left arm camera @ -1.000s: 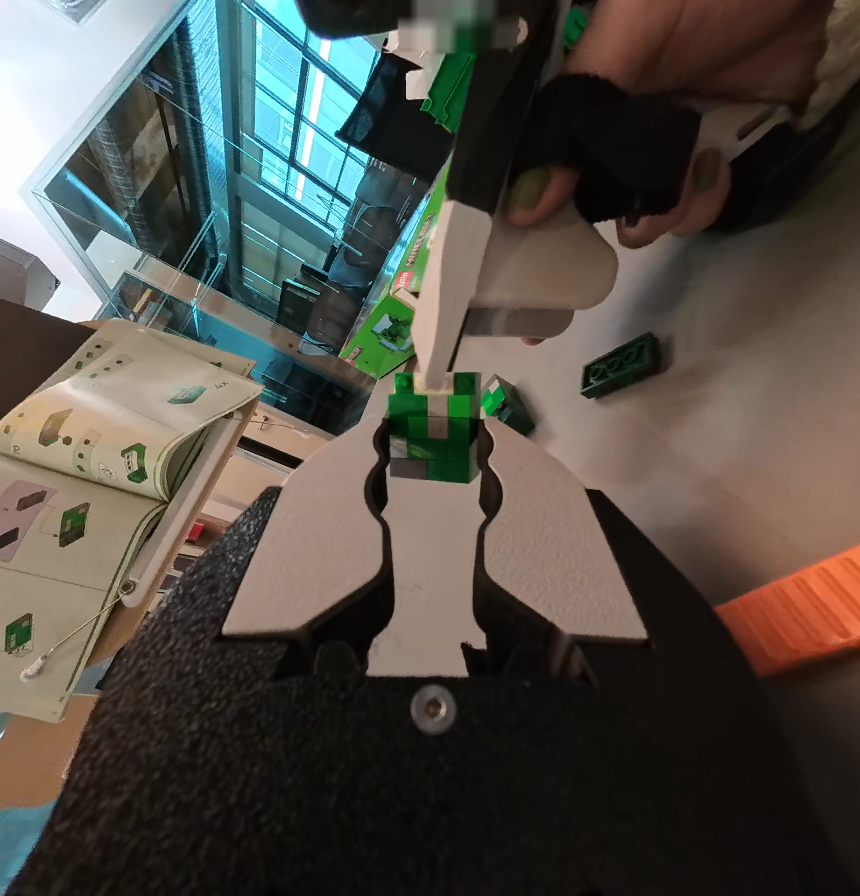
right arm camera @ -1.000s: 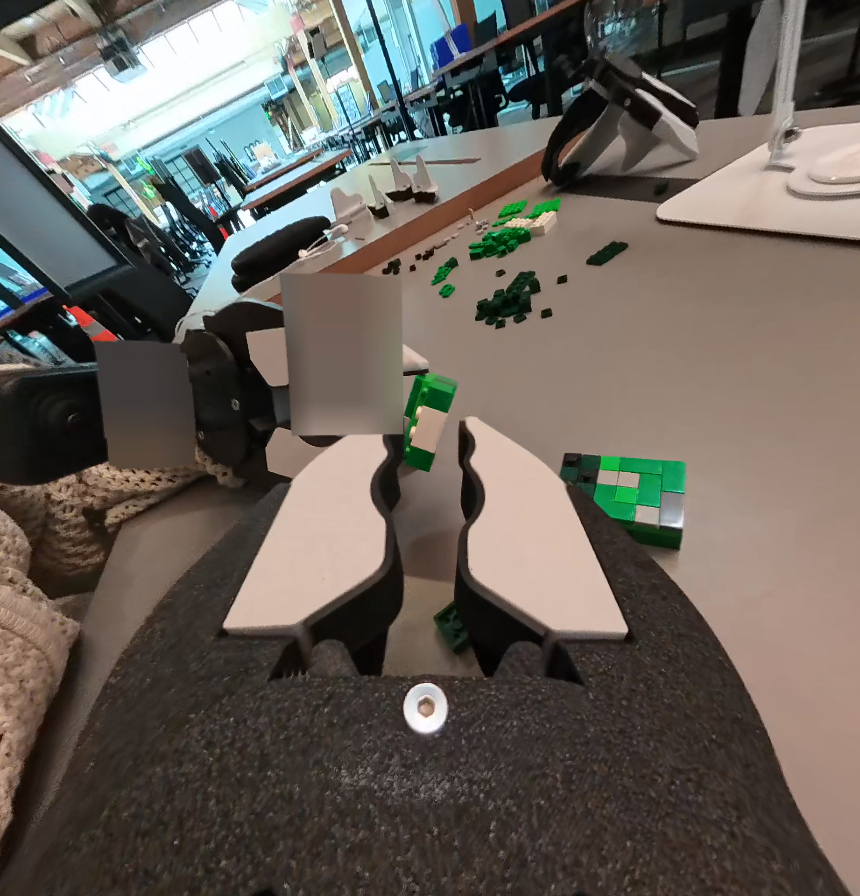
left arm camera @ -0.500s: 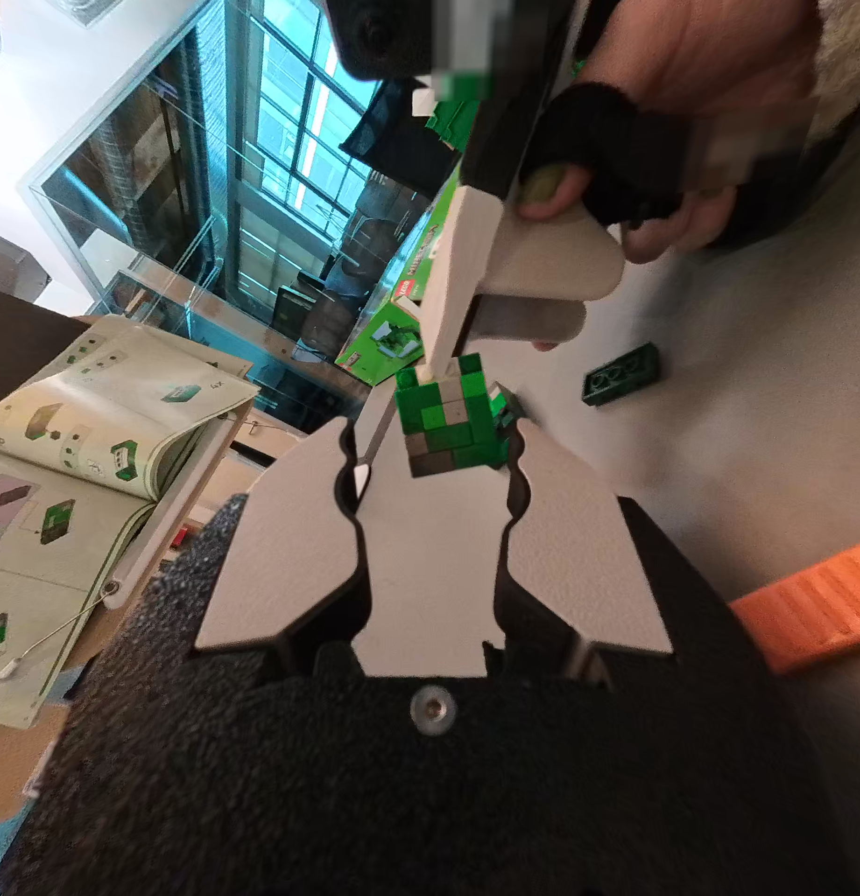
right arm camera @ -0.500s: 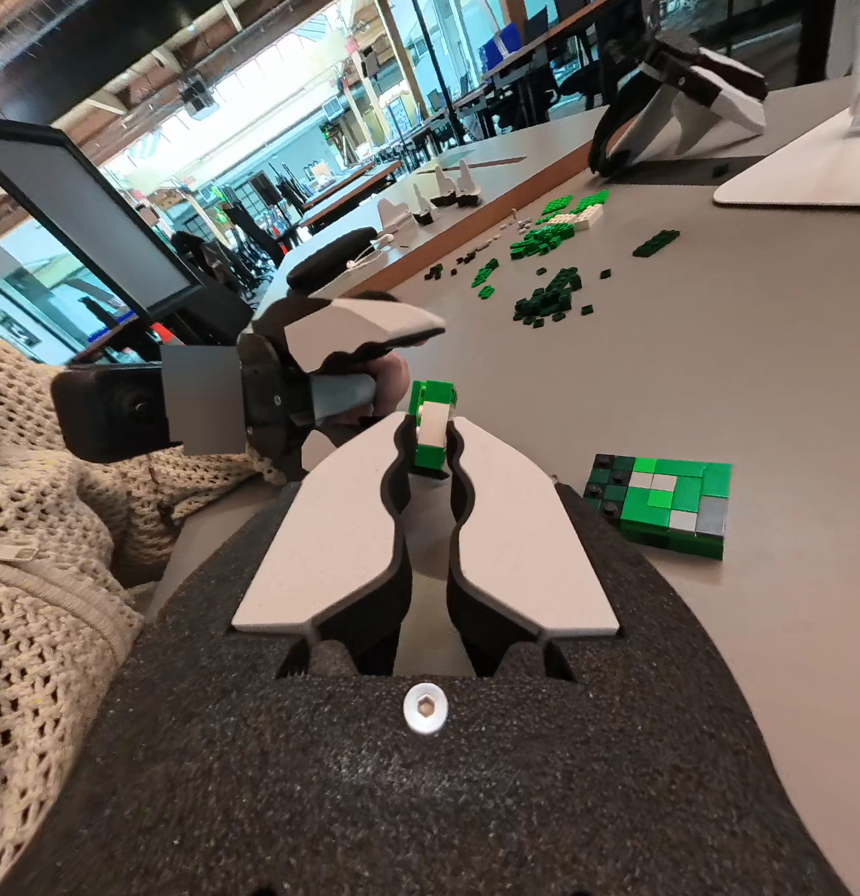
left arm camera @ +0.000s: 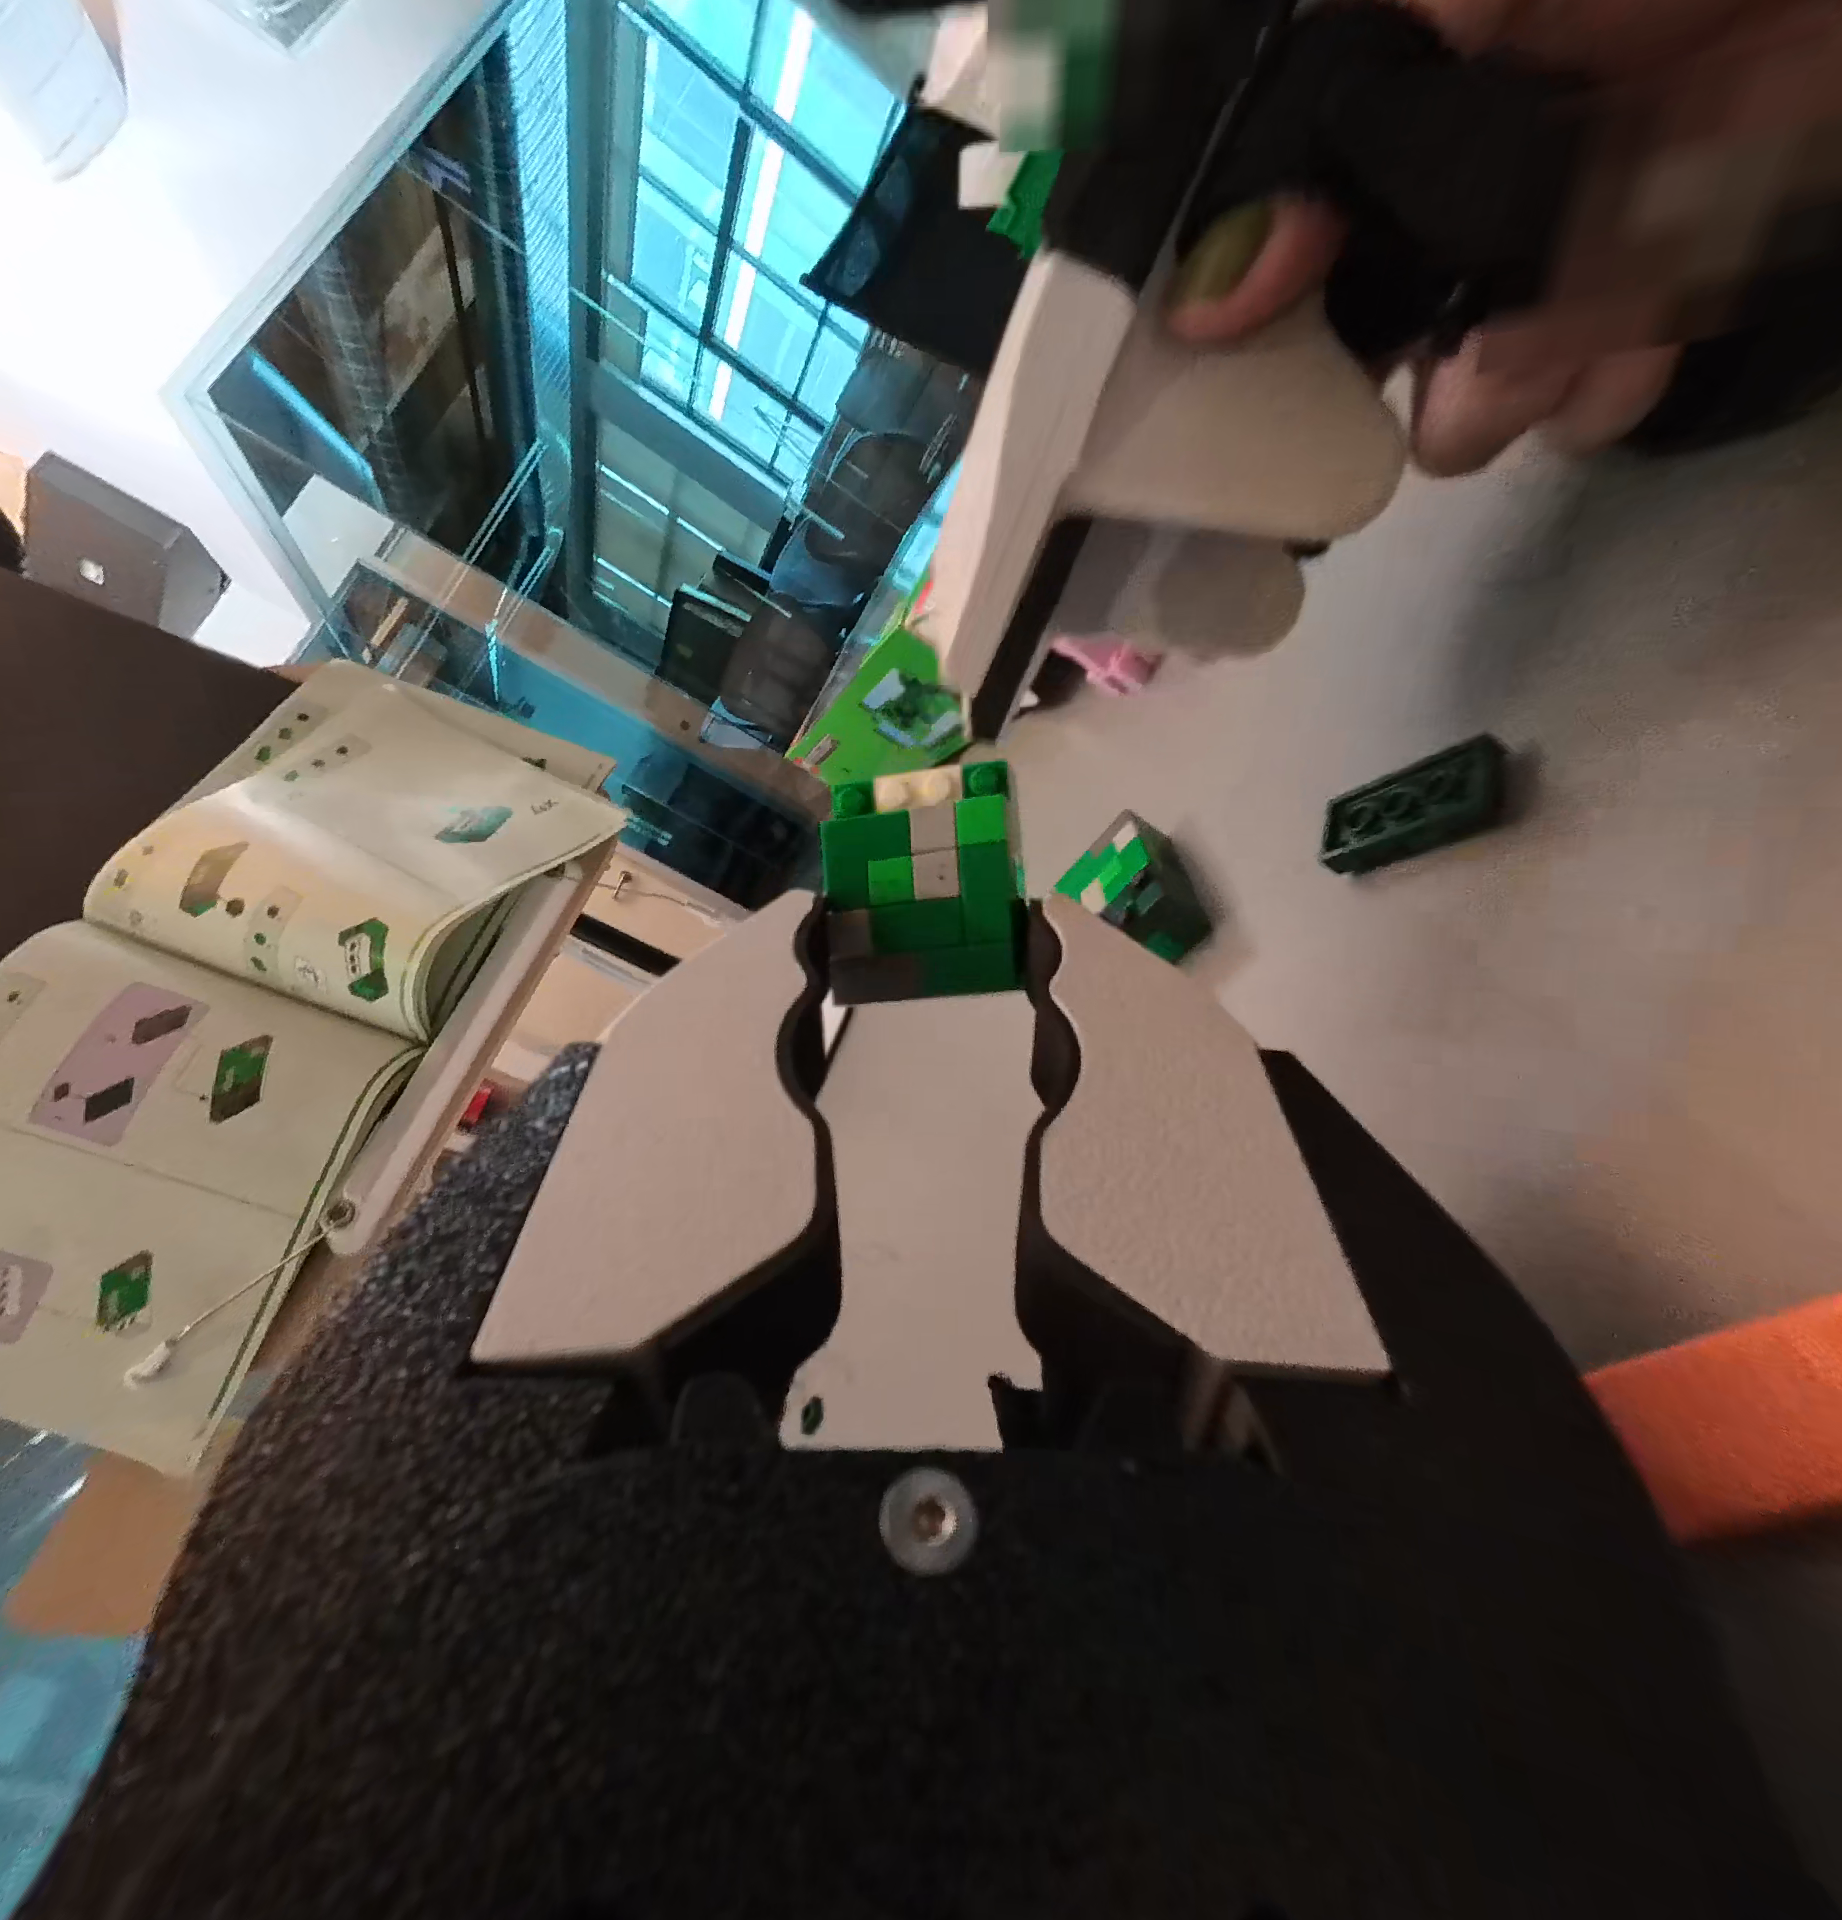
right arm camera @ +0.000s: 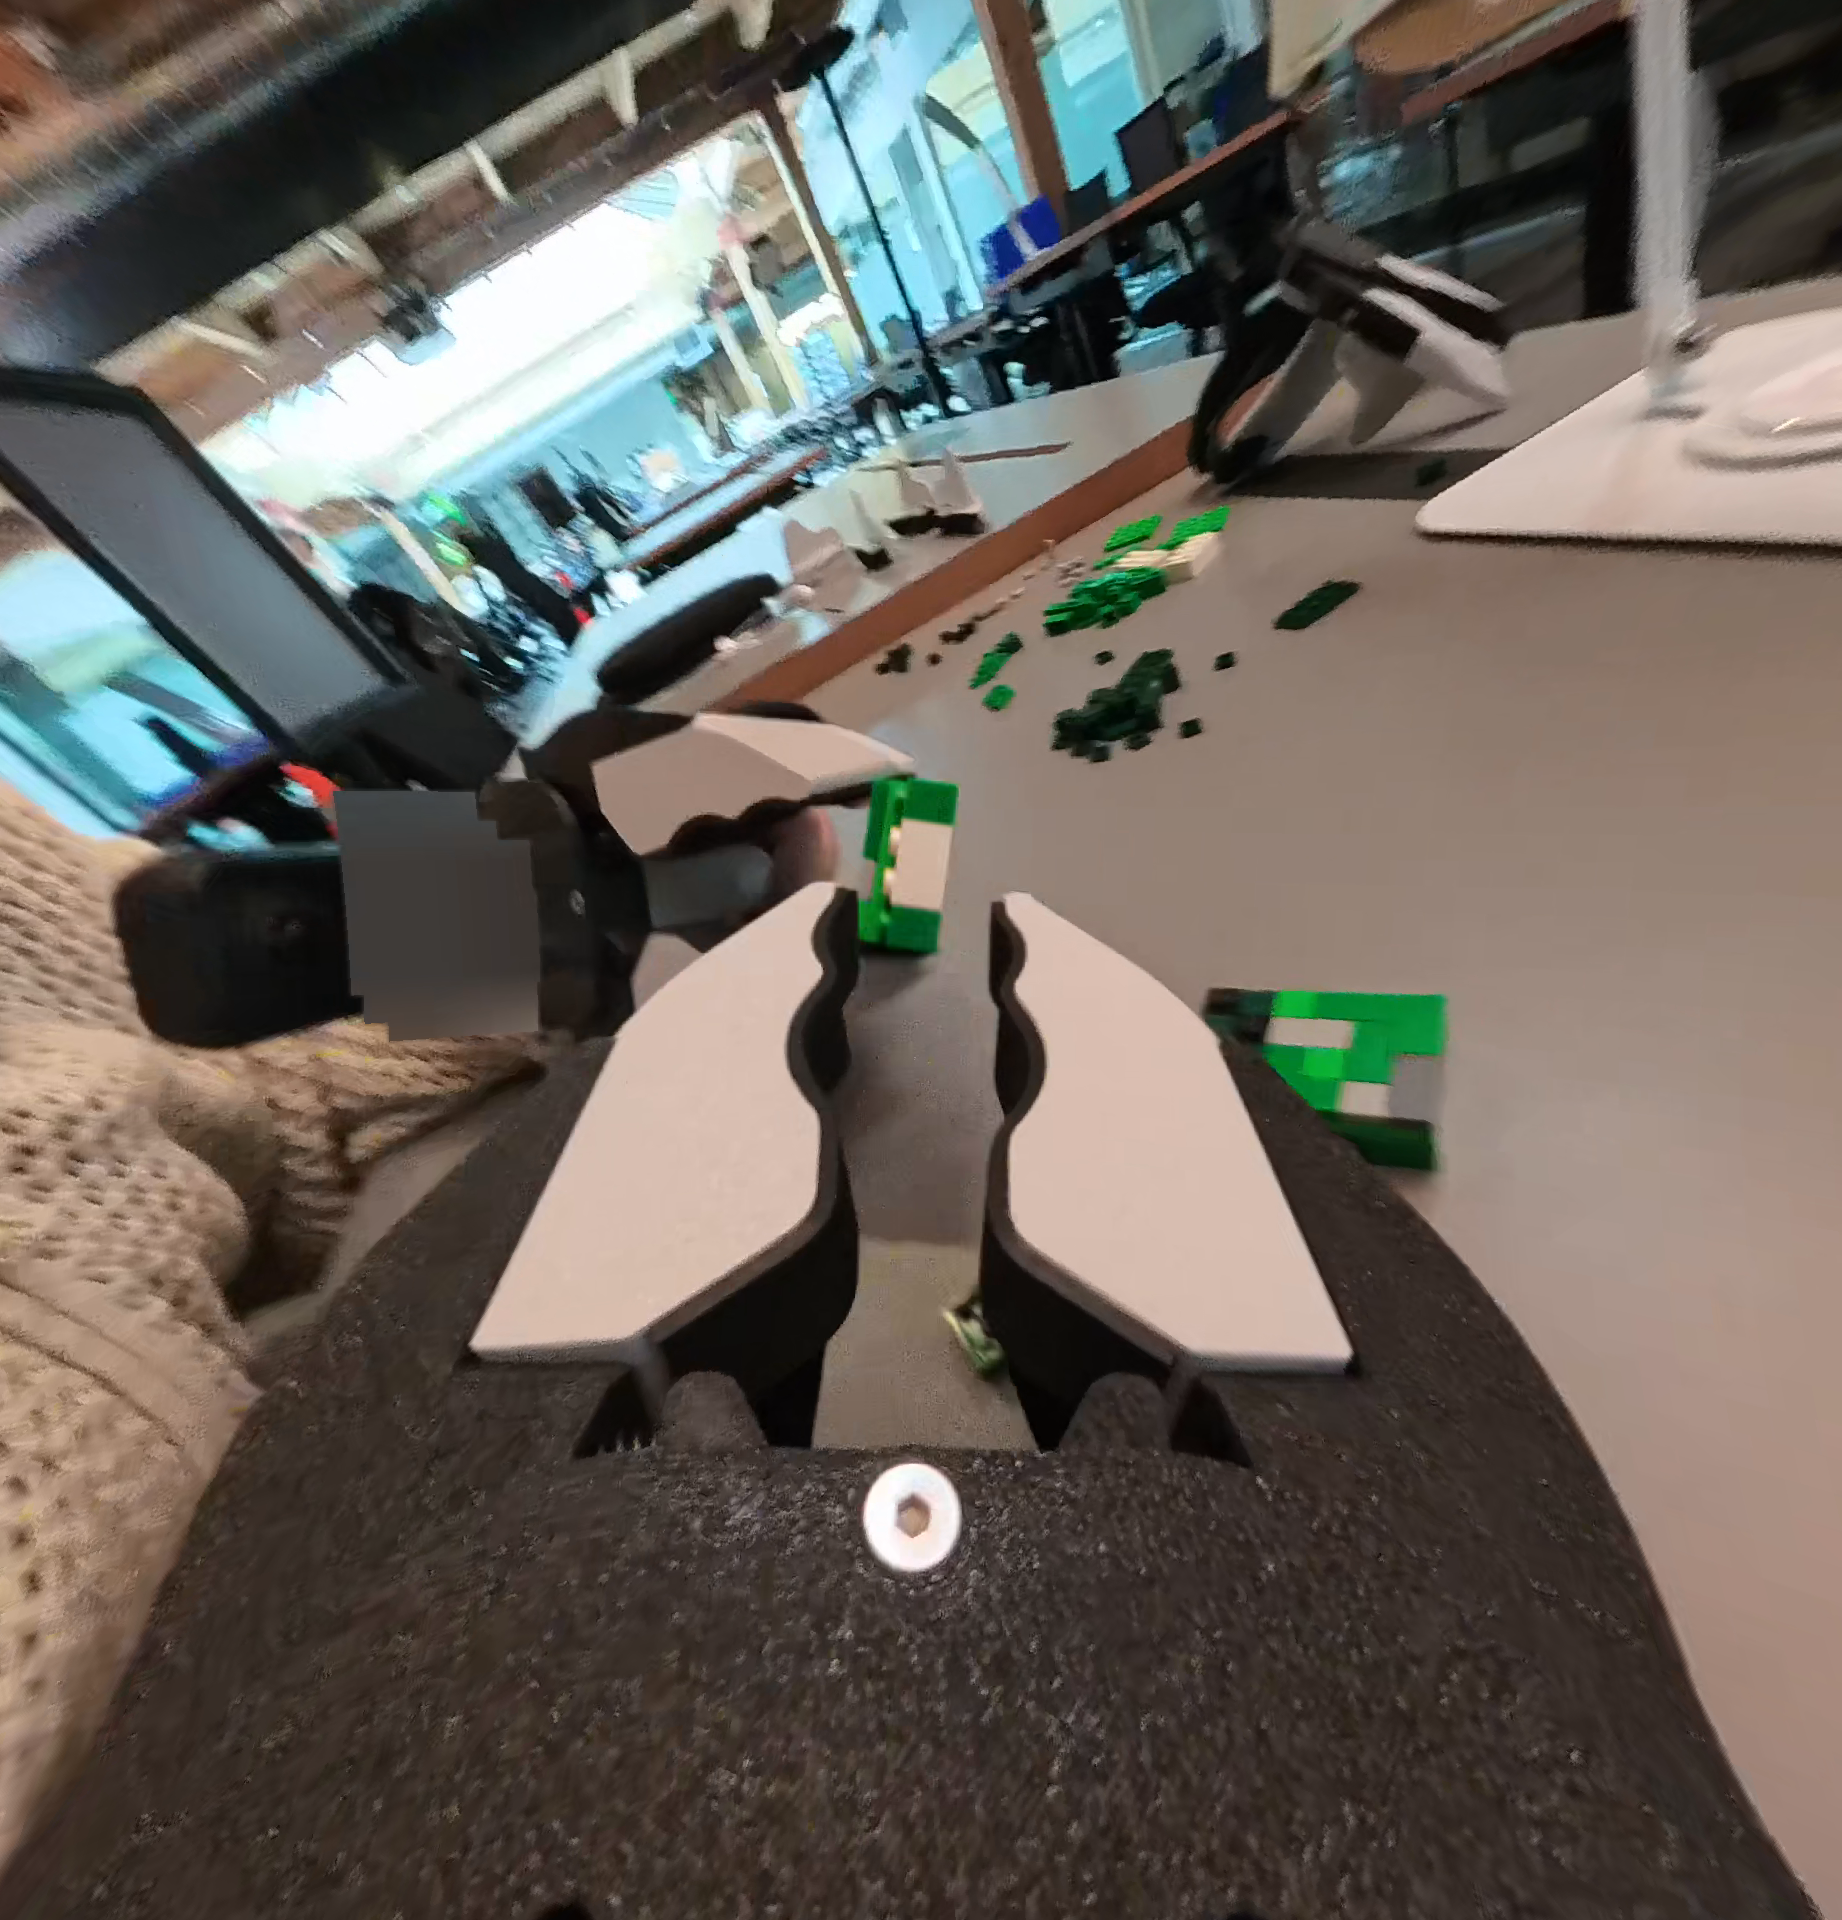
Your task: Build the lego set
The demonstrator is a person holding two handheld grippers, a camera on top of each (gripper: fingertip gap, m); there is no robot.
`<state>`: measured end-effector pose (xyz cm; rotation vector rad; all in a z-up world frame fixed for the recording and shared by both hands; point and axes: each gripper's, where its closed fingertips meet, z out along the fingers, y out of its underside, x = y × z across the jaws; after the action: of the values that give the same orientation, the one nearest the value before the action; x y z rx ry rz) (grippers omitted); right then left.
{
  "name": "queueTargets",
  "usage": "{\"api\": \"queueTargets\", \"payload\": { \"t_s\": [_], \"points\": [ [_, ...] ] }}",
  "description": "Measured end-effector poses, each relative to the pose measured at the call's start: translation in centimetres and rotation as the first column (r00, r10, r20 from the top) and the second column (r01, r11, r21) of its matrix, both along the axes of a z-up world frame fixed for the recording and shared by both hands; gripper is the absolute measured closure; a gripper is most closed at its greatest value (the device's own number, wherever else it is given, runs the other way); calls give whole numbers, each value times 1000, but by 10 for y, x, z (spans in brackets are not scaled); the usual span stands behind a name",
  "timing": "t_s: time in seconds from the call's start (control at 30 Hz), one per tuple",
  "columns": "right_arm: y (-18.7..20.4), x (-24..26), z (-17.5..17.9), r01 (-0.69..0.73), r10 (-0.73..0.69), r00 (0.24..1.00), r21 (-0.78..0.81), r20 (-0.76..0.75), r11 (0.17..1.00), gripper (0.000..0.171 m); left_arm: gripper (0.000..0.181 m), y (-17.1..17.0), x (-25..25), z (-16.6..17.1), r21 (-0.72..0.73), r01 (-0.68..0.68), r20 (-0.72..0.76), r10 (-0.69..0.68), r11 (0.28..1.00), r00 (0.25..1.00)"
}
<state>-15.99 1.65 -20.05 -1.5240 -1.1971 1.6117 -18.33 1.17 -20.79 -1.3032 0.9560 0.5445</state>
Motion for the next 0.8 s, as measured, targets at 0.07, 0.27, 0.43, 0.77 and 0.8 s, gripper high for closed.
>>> {"api": "queueTargets", "payload": {
  "t_s": [0.07, 0.27, 0.43, 0.77, 0.8],
  "points": [
    [10, 12, 0, 38, -43, 999, 135, 31, 990, 147, 145, 1, -5, 0, -7, -7, 32, 7, 1000, 999],
    [4, 51, -39, -229, 61, 954, 585, 292, 778, 133, 145, 2, -11, -1, -45, 4, 112, 1, 999, 994],
    [-21, 59, -54, -424, 270, 872, 356, 407, 832, 143, 144, -1, -5, -4, -53, 26, 85, -22, 998, 996],
    [2, 39, -73, -243, -4, 858, 412, 514, 878, 130, 145, 0, -4, -14, -126, 21, 68, -13, 992, 998],
    [2, 35, -73, -218, -30, 851, 406, 525, 888, 124, 145, 0, -5, -14, -128, 19, 71, -10, 992, 997]
  ]
}}
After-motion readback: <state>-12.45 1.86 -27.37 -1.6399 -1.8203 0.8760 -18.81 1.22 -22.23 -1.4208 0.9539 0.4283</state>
